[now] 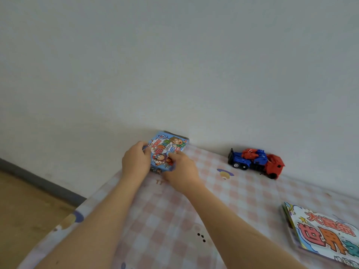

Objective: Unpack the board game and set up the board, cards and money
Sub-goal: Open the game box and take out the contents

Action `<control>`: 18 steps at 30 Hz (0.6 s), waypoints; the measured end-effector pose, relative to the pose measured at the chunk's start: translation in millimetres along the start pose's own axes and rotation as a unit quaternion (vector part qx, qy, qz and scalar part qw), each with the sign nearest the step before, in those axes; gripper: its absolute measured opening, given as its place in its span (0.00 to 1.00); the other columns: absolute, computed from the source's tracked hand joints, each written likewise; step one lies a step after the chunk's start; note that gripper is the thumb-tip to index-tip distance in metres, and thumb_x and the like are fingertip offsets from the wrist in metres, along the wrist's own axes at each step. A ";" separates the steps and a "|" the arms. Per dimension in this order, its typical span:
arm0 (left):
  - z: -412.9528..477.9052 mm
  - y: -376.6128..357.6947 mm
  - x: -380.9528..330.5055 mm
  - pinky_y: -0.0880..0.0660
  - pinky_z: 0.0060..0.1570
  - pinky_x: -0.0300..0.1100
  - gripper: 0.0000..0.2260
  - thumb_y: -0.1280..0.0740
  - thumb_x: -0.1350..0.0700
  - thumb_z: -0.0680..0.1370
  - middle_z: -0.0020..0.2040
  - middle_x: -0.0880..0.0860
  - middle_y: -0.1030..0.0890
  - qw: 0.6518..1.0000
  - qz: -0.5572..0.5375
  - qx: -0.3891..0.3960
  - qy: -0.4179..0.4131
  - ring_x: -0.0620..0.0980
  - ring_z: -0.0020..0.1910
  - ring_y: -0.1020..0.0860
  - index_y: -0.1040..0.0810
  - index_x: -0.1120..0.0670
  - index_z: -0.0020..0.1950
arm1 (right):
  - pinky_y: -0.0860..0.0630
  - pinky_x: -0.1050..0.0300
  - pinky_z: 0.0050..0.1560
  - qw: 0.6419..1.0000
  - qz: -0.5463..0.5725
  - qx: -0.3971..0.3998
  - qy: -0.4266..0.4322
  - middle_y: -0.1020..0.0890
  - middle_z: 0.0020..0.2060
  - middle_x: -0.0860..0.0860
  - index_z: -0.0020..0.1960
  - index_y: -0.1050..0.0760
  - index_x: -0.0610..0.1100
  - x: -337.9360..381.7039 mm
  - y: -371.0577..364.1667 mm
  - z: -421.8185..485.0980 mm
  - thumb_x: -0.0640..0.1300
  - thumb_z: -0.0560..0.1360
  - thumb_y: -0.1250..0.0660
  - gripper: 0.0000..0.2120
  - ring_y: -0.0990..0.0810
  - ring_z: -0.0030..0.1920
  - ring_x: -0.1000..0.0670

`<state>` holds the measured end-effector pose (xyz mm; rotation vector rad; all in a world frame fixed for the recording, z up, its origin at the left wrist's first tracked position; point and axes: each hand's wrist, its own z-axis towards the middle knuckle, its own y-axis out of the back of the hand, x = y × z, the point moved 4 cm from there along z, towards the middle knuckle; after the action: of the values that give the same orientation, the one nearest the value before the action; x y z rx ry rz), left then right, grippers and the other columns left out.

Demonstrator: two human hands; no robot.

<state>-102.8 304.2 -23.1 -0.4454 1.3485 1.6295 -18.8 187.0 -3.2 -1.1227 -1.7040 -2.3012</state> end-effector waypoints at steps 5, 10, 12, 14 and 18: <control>6.1 -2.2 1.0 0.29 0.47 0.44 0.12 0.41 0.58 0.80 0.55 0.54 0.18 1.000 0.007 -0.006 -0.015 0.55 0.53 0.22 0.21 0.56 0.58 | 0.30 0.56 0.63 1.000 0.006 0.001 0.004 0.31 0.69 0.49 0.71 0.33 0.44 -1.1 0.4 -1.6 0.41 0.72 0.30 0.29 0.29 0.65 0.46; 6.5 0.2 1.2 0.29 0.47 0.45 0.11 0.41 0.59 0.80 0.54 0.56 0.18 0.999 0.002 -0.030 -0.016 0.56 0.53 0.22 0.20 0.58 0.56 | 0.34 0.57 0.66 1.000 0.009 0.018 0.015 0.33 0.71 0.49 0.72 0.32 0.46 -2.0 9.1 -6.4 0.43 0.73 0.31 0.28 0.32 0.68 0.46; 7.1 2.0 0.3 0.30 0.48 0.45 0.12 0.41 0.58 0.80 0.56 0.57 0.19 0.999 0.011 -0.034 -0.017 0.57 0.54 0.23 0.21 0.59 0.57 | 0.33 0.56 0.68 0.999 0.017 0.019 0.020 0.32 0.71 0.48 0.71 0.32 0.47 -3.1 10.7 -7.2 0.43 0.73 0.31 0.27 0.31 0.68 0.46; 4.8 5.1 -5.1 0.30 0.53 0.48 0.13 0.41 0.58 0.80 0.58 0.58 0.20 0.997 0.032 -0.051 -0.041 0.58 0.56 0.24 0.22 0.60 0.60 | 0.34 0.56 0.68 0.999 0.029 0.013 0.015 0.32 0.72 0.50 0.71 0.31 0.48 -6.1 14.0 -9.1 0.43 0.74 0.32 0.26 0.31 0.68 0.47; -3.5 6.7 -34.6 0.30 0.60 0.52 0.11 0.37 0.60 0.78 0.57 0.57 0.19 0.984 0.027 -0.103 -0.143 0.58 0.57 0.24 0.21 0.59 0.58 | 0.31 0.59 0.63 0.996 0.081 -0.038 -0.003 0.27 0.68 0.53 0.68 0.28 0.50 -20.9 37.6 -17.7 0.42 0.76 0.34 0.21 0.27 0.65 0.50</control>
<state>-92.3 286.7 5.8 -0.2839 0.9912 1.8103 4.6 150.1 12.8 -1.2321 -1.4783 -2.2808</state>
